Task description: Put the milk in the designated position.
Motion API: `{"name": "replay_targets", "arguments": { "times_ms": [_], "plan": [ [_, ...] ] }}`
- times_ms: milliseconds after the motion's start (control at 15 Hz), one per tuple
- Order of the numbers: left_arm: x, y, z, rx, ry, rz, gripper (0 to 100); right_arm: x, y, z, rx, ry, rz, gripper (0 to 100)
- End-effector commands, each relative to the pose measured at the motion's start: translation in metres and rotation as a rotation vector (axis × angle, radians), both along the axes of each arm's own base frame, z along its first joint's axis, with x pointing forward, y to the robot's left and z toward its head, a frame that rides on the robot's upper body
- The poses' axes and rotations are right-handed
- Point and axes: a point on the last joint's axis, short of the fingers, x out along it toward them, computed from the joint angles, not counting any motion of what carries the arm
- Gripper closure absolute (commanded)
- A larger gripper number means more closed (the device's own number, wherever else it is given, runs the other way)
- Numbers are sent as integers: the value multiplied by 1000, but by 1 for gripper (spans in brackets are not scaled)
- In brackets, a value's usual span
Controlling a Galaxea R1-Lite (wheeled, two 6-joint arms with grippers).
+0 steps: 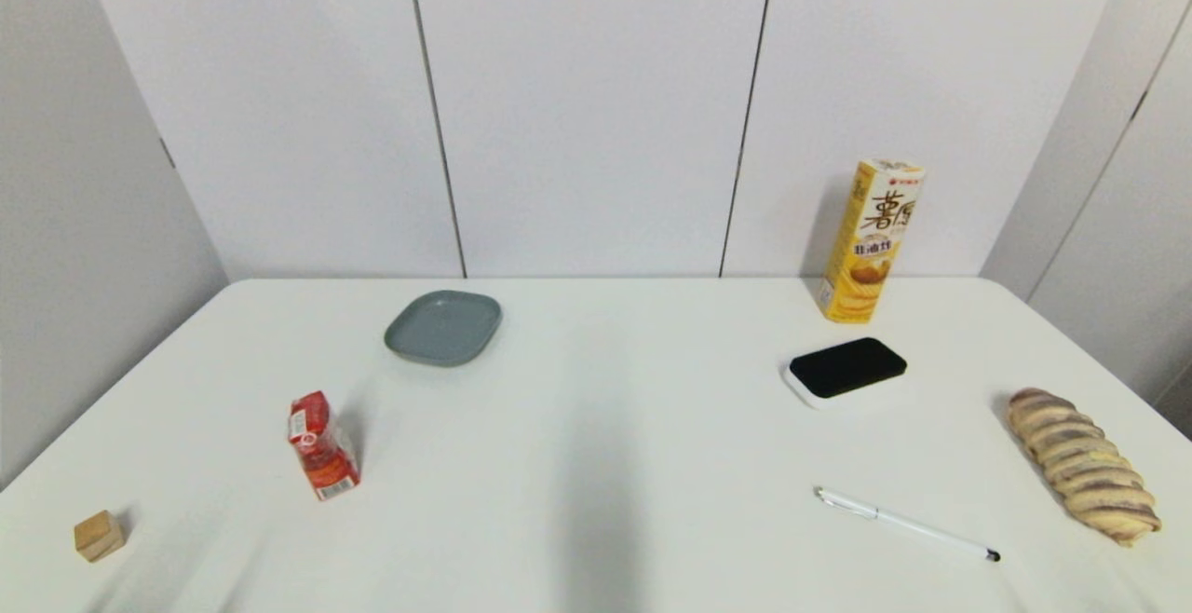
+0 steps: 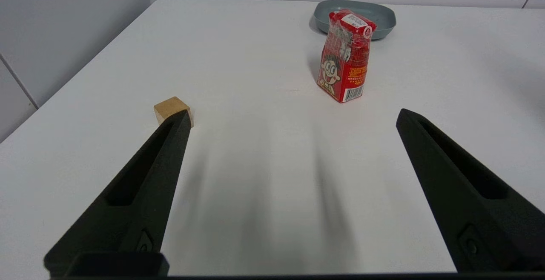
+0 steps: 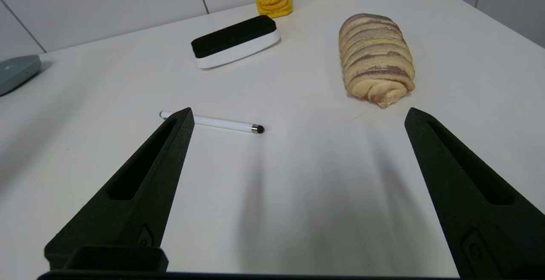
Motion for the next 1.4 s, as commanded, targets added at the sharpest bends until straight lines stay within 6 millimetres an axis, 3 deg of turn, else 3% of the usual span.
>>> {"name": "replay_targets", "arguments": {
  "times_ms": [67, 400, 533, 733, 867, 1133, 1400],
  "plan": [
    [0, 0, 0, 0, -2, 0, 0, 0, 0, 0, 1, 1, 0, 0],
    [0, 0, 0, -8, -1, 0, 0, 0, 0, 0, 1, 1, 0, 0],
    [6, 0, 3, 1, 82, 8, 0, 0, 0, 0, 1, 1, 0, 0],
    [26, 0, 54, 91, 79, -15, 0, 0, 0, 0, 1, 1, 0, 0],
    [45, -1, 74, 112, 75, -59, 0, 0, 0, 0, 1, 1, 0, 0],
    [80, -8, 82, 143, 161, -356, 0, 0, 0, 0, 1, 1, 0, 0],
    [110, -10, 69, 179, 316, -493, 0, 0, 0, 0, 1, 1, 0, 0]
  ]
}}
